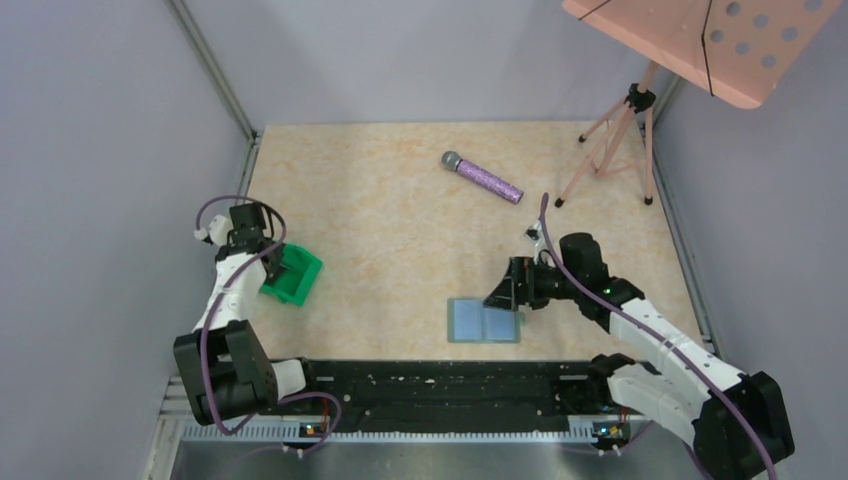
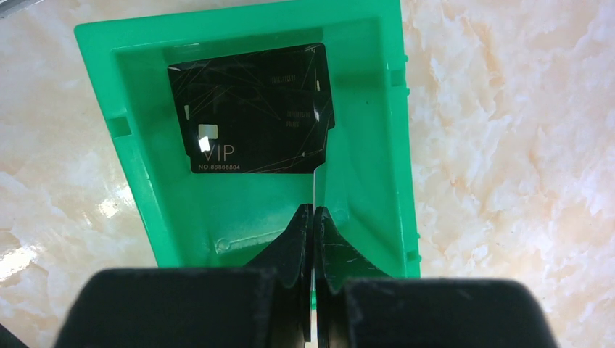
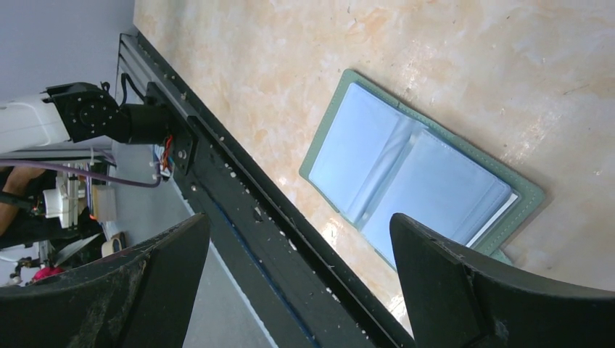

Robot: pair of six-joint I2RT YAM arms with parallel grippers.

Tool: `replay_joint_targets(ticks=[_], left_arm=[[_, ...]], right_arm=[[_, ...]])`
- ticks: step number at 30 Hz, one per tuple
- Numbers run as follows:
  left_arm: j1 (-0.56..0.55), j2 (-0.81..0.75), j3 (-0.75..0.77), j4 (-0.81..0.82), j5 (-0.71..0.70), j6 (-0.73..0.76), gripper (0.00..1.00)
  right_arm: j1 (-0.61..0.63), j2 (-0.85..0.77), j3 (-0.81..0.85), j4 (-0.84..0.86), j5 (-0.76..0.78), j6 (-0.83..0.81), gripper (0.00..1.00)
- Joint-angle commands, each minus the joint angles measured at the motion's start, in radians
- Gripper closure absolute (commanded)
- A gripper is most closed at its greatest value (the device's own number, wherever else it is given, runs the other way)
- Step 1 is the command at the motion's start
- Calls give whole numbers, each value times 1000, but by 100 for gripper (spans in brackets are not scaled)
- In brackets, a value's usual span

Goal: Take the credit cards out of the card holder
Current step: Place the credit card in the storage box.

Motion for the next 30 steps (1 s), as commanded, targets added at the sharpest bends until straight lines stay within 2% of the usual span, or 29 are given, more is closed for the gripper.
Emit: replay_joint_targets(ticks=[1,9,17,26,30], left_arm=[[6,-15,43,-53,-6,35,100],[5,-10,33,-31,-6,63,100],[8,37,51,-8,-69,101,100],[7,29,66,45,-41,120,100],[8,21,96,22,-32,128,100]], right_arm=[[-5,3,61,36,3,-14,6],[-4,-3,62,36,3,-8,6],[-4,-17,62,28,10,-4,6],[-5,-10,63,31,17,0,6],[-4,0,64,40,13,5,6]])
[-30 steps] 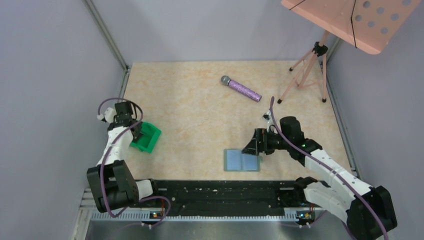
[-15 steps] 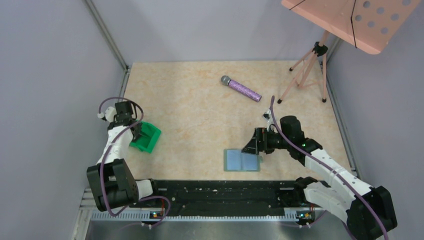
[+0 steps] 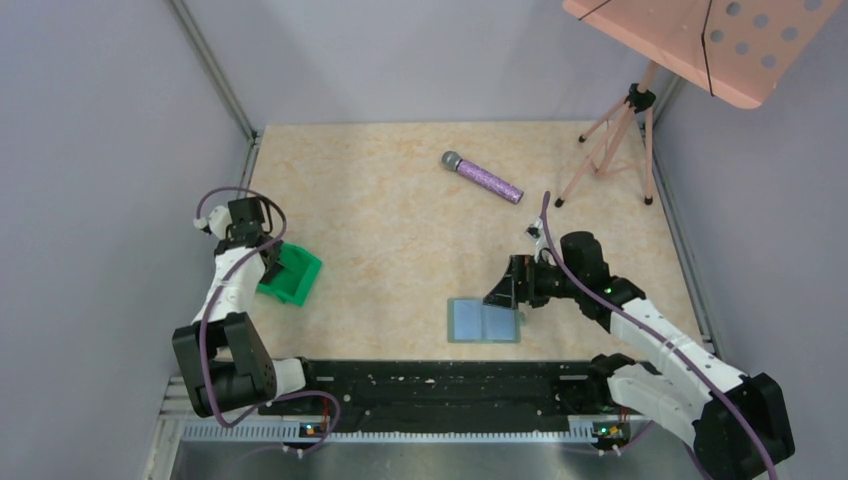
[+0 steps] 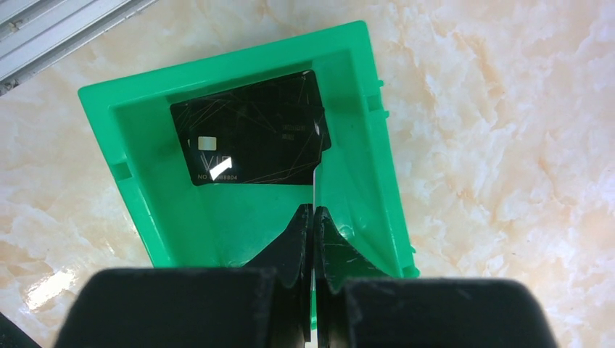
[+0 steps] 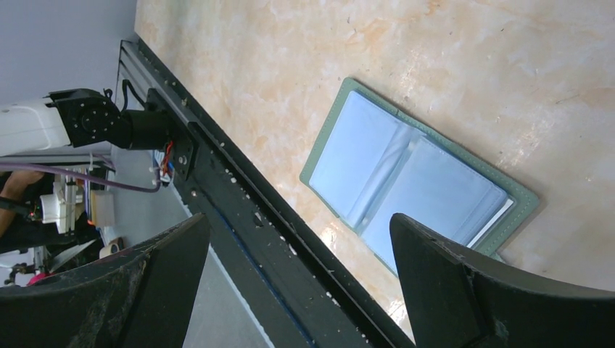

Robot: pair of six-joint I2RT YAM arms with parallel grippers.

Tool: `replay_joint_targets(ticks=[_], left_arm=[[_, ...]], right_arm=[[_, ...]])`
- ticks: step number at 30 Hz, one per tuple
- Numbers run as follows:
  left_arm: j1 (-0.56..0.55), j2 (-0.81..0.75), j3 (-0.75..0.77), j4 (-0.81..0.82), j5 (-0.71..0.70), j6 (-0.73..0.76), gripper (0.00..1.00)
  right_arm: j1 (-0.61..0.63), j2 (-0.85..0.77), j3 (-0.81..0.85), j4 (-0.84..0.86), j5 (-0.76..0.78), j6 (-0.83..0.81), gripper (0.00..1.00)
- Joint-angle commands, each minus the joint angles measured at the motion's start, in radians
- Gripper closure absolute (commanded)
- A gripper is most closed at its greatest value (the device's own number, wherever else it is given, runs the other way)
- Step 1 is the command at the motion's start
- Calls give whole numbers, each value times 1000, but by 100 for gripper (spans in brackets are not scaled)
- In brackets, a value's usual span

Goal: Take the credit cards out of the card holder
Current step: Place the credit card in the storage box.

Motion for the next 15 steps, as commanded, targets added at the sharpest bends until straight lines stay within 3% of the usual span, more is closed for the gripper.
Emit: replay_joint_targets(ticks=[1,15], left_arm=[[7,-20,71,1,6,33,100],[6,-69,79,-118,57,71,100]], right_arm=[[-5,2,50,39,0,4,6],[-4,-3,47,45,-2,7,6]])
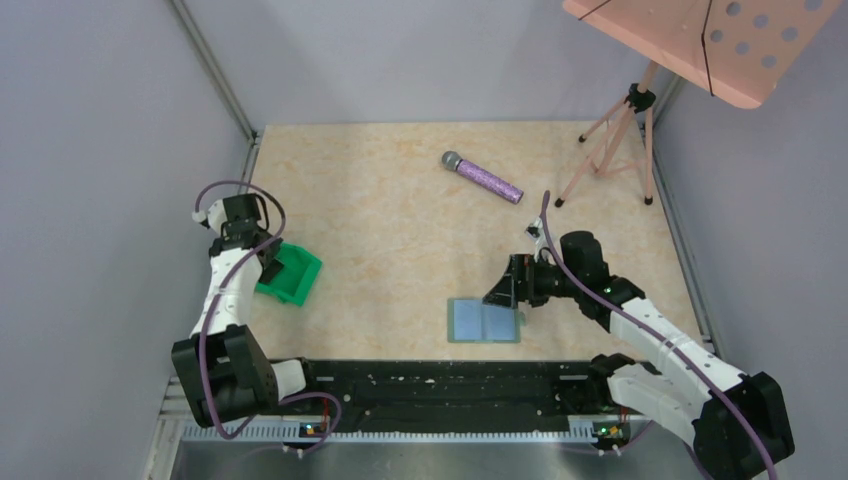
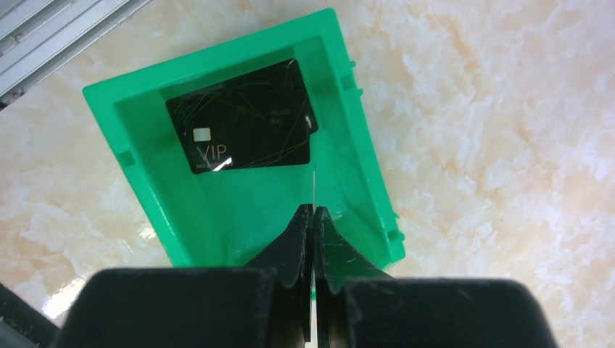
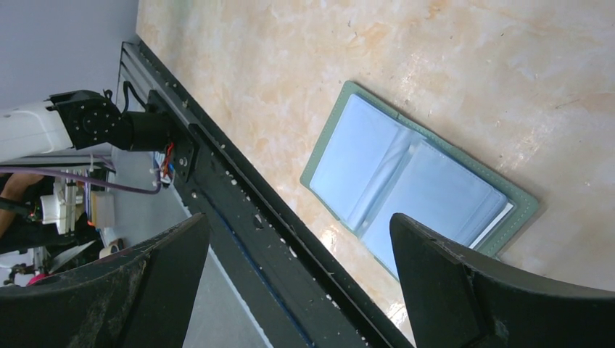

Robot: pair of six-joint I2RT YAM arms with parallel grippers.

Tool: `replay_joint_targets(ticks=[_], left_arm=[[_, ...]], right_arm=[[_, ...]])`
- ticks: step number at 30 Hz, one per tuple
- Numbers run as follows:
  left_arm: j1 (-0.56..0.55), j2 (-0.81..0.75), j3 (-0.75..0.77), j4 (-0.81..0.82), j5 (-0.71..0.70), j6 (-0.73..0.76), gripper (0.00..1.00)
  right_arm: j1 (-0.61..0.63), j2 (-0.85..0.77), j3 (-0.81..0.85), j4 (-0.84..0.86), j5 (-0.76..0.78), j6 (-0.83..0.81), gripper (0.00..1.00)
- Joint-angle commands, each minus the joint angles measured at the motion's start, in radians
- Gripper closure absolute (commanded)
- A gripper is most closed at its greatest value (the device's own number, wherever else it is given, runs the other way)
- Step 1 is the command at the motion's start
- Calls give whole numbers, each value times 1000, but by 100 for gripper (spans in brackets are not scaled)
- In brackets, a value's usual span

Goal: Take the credit cards out of the card holder
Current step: Place the credit card in the storage box.

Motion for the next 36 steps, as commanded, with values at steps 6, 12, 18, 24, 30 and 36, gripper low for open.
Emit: replay_joint_targets(ticks=[6,12,18,24,30,36], left_arm=[[5,13,20,-81,24,22,100],[5,67,33,-69,7,30,100],[6,122,67,-64,-63,48,100],[5,130,87,-64,-74,52,100],[5,127,102,-63,-80,47,100],[5,89,89,-10,-39,24,100]], right_arm=[[-4,-7,50,40,-5,5,6],[-5,-10,52,39,-8,6,6],[-5,-7,61,39,-6,5,6],[-5,-2,65,40,-2,5,6],[-4,10,60,53,-9,8,6],[-4,-3,54,50,-6,8,6]])
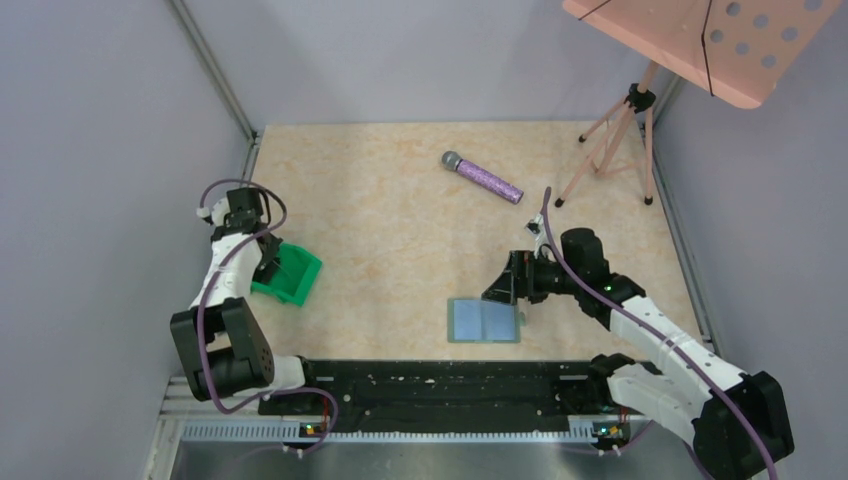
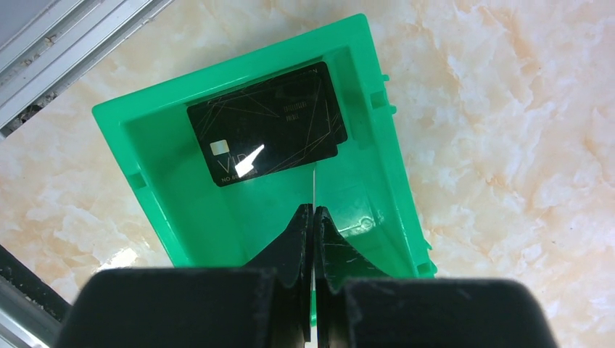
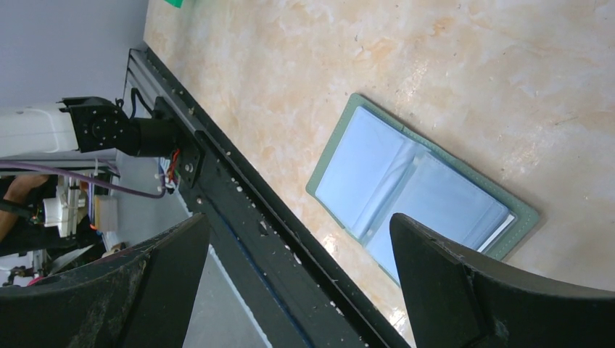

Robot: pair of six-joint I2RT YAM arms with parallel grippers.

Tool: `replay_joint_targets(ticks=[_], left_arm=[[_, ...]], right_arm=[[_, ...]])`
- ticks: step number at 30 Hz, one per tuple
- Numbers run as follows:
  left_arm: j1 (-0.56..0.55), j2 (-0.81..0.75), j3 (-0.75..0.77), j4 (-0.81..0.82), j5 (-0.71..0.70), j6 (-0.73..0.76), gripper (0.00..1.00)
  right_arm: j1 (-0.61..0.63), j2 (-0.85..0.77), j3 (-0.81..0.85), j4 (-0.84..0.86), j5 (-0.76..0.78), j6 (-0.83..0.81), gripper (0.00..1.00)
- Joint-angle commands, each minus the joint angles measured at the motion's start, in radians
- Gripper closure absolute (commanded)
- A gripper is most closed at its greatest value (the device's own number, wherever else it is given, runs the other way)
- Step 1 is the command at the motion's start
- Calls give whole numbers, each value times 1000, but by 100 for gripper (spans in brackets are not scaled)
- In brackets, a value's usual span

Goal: Take the credit cards out of the card holder
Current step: Place the credit card in the storage box.

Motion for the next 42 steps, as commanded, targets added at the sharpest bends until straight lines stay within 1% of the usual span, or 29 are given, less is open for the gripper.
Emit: replay_joint_targets(ticks=[1,3,7,11,14,17,23,31,35,42], left_arm=[[5,-44,26,56,14,-15,100],[5,-59,24,56,4,-28,100],[8,-101,3,61,-59,-64,100],[30,-147,-22,68,-106,-94,100],[58,-176,-46,97,-111,-108,100],[92,-188,-76,140,-81,-121,100],[106,-179,-126,216,-53,-136,100],[107,-140,-166,283,-81,-104,100],[112,-138,-184,317,-67,-93,100],[114,-84,-157,300,-41,-79,100]], right_arm=[[-4,-12,34,33,-5,3,6],[-4,-17,33,31,-3,2,6],[-5,-23,32,30,-3,1,6],[-4,-30,32,24,-3,0,6],[-5,-36,32,18,-4,-4,6],[-4,-39,35,18,-7,-4,6],[-5,-41,40,16,-9,-7,6],[-4,-26,49,17,-11,-16,6],[-5,-17,49,17,-11,-23,6],[-5,-17,46,18,-10,-29,6]])
